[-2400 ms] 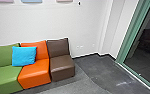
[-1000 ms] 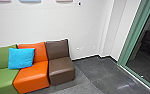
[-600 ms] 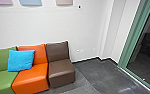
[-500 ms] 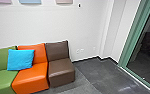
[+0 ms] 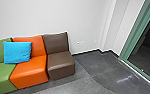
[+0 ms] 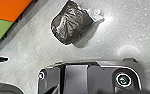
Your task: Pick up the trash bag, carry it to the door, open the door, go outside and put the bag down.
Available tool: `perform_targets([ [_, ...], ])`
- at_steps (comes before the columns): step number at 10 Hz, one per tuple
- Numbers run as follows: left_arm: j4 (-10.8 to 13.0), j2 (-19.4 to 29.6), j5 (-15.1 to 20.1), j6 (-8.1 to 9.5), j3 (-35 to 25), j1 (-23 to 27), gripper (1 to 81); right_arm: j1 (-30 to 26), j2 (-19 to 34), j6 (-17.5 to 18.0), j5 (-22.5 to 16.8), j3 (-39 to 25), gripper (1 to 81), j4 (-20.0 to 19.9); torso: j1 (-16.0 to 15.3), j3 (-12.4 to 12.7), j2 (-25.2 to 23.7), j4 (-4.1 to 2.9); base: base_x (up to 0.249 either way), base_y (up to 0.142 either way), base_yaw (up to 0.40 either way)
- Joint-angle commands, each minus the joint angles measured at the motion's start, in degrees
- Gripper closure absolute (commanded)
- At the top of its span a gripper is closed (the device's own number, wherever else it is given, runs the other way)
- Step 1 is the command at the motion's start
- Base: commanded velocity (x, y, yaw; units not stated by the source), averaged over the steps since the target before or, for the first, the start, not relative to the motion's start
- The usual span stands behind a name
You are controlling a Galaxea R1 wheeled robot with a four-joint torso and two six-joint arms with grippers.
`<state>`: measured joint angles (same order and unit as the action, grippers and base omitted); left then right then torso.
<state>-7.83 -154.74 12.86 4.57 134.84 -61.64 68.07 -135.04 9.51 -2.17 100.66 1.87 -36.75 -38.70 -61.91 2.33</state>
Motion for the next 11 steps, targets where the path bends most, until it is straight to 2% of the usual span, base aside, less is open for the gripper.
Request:
perform_targets([
  [1,-0.96,0.30,4.54,0.09,-0.19,5.07,1.0,-5.79,4.39,0.25,-2.75,-3.46,1.0,-2.30,-3.56,-5.18,-5.51,0.00,0.000,0.000,0.000],
  [3,-0.96,-0.23,5.42,0.09,-0.11,5.61,1.0,-8.86,5.80,0.25,-3.54,-4.16,1.0,-3.88,-6.27,-9.22,-9.73,0.00,0.000,0.000,0.000],
  [4,-1.05,-0.23,5.51,0.09,-0.19,5.69,1.0,-11.32,5.45,0.25,-5.82,-3.73,1.0,-4.24,-7.63,-5.86,-11.87,0.00,0.000,0.000,0.000],
  [5,-1.14,-0.40,5.60,0.17,-0.19,5.69,1.0,-13.86,4.66,0.25,-7.92,-3.29,1.0,-4.76,-8.79,-7.39,-13.68,0.00,0.000,0.000,0.000],
  [8,-1.14,-1.10,5.59,0.17,-0.19,5.69,1.0,-17.57,1.15,0.25,-12.06,-0.04,1.0,-5.38,-12.15,-8.57,-18.98,0.00,0.000,0.000,0.000],
  [10,-1.05,-2.06,5.51,0.35,0.76,6.22,1.0,-17.39,0.88,0.16,-12.24,0.41,1.0,-5.30,-14.80,-8.61,-23.22,0.00,0.000,0.000,0.000],
  [11,-1.23,-3.56,5.60,0.43,3.66,6.92,1.0,-16.87,1.06,0.16,-12.24,0.05,1.0,-5.29,-16.11,-8.61,-25.34,0.00,0.000,0.000,0.000],
])
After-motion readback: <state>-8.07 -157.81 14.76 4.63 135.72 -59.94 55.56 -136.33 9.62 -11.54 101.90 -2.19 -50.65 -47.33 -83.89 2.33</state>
